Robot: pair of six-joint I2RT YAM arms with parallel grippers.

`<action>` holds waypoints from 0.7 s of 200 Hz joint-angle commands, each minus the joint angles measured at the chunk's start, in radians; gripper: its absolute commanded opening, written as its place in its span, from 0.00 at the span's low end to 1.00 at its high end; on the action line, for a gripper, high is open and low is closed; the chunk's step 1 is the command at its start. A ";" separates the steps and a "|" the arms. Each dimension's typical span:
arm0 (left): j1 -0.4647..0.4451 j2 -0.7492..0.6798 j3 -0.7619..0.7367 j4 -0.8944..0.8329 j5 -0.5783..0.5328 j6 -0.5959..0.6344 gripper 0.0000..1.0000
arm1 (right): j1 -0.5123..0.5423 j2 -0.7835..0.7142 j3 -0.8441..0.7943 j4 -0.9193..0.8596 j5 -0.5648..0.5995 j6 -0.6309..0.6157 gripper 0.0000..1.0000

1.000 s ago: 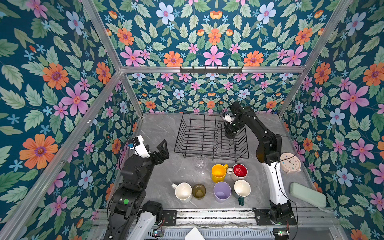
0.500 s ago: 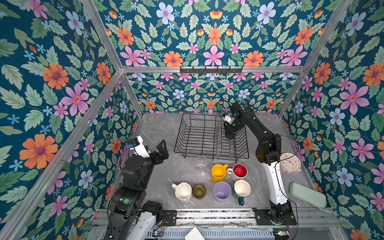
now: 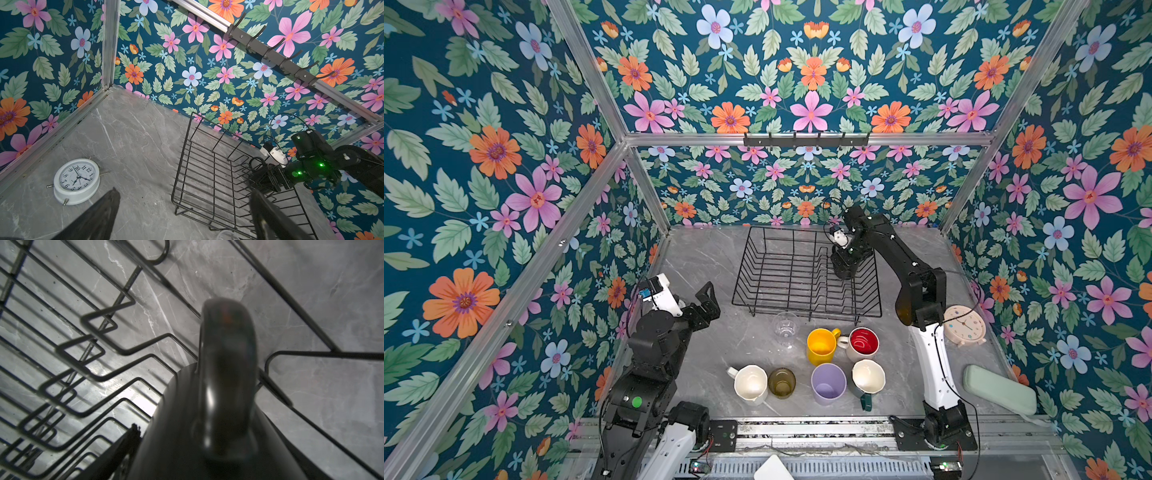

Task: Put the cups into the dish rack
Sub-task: 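Release the black mug with the right gripper while the left arm reaches toward the cups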

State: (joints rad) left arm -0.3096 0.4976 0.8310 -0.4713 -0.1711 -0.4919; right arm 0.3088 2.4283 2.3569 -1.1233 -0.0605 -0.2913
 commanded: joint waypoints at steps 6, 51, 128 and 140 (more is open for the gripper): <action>0.000 -0.002 0.006 0.000 -0.021 -0.005 1.00 | 0.001 -0.028 0.001 -0.011 -0.010 0.015 0.95; 0.000 -0.004 0.009 -0.009 -0.033 -0.017 1.00 | 0.001 -0.076 -0.002 -0.013 -0.016 0.033 0.97; 0.000 0.022 0.061 -0.156 -0.067 -0.099 1.00 | 0.019 -0.278 -0.094 0.029 0.001 0.151 0.97; 0.000 0.031 0.072 -0.197 -0.056 -0.111 1.00 | 0.025 -0.344 -0.179 0.082 0.016 0.182 0.97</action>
State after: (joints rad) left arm -0.3096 0.5137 0.8799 -0.5701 -0.2230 -0.5556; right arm 0.3206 2.1757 2.2814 -1.1137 -0.0757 -0.1856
